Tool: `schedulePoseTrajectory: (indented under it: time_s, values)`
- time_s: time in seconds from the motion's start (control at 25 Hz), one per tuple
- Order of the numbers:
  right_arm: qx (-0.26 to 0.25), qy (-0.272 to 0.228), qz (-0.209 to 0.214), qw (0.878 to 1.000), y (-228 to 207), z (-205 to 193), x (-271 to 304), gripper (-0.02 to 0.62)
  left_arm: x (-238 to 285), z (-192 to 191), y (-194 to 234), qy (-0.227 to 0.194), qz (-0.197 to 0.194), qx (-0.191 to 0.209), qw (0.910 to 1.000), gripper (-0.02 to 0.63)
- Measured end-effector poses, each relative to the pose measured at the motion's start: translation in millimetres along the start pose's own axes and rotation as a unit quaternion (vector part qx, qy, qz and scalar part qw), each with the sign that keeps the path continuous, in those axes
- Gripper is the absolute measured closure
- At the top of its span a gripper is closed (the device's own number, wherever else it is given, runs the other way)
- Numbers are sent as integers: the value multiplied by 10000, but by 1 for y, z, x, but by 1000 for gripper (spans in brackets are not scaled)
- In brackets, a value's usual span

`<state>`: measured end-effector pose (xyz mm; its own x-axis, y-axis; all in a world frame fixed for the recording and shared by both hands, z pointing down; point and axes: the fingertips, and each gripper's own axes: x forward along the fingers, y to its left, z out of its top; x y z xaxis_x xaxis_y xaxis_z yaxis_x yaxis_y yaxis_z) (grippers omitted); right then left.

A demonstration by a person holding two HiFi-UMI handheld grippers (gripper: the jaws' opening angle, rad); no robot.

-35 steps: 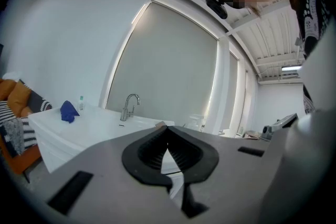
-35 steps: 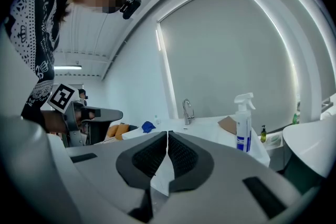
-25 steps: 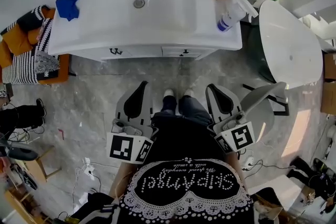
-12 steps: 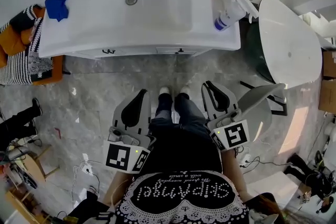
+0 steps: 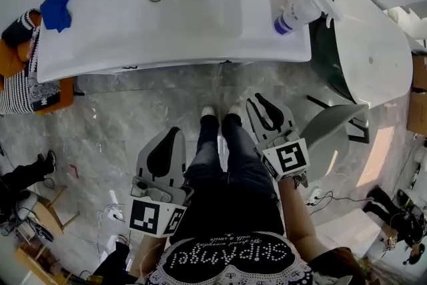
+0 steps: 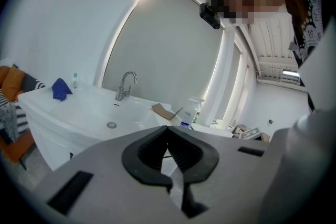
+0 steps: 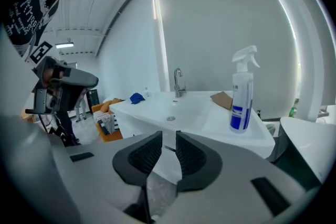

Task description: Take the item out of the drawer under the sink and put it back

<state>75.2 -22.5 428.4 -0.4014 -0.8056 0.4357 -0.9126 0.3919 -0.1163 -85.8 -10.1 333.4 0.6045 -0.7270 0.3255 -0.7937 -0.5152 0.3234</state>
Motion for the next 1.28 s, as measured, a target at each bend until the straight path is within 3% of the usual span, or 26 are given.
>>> schedulePoseTrajectory:
  time_s: [0.8,1.28]
  values:
    - [165,634,-74,9978,-34,-95,110,494,6,-55,28,480,350,-386,9975,603]
    - [346,1401,-321,9890,-56,-171,170,462,2,-74,49,711,594,-627,9937,603]
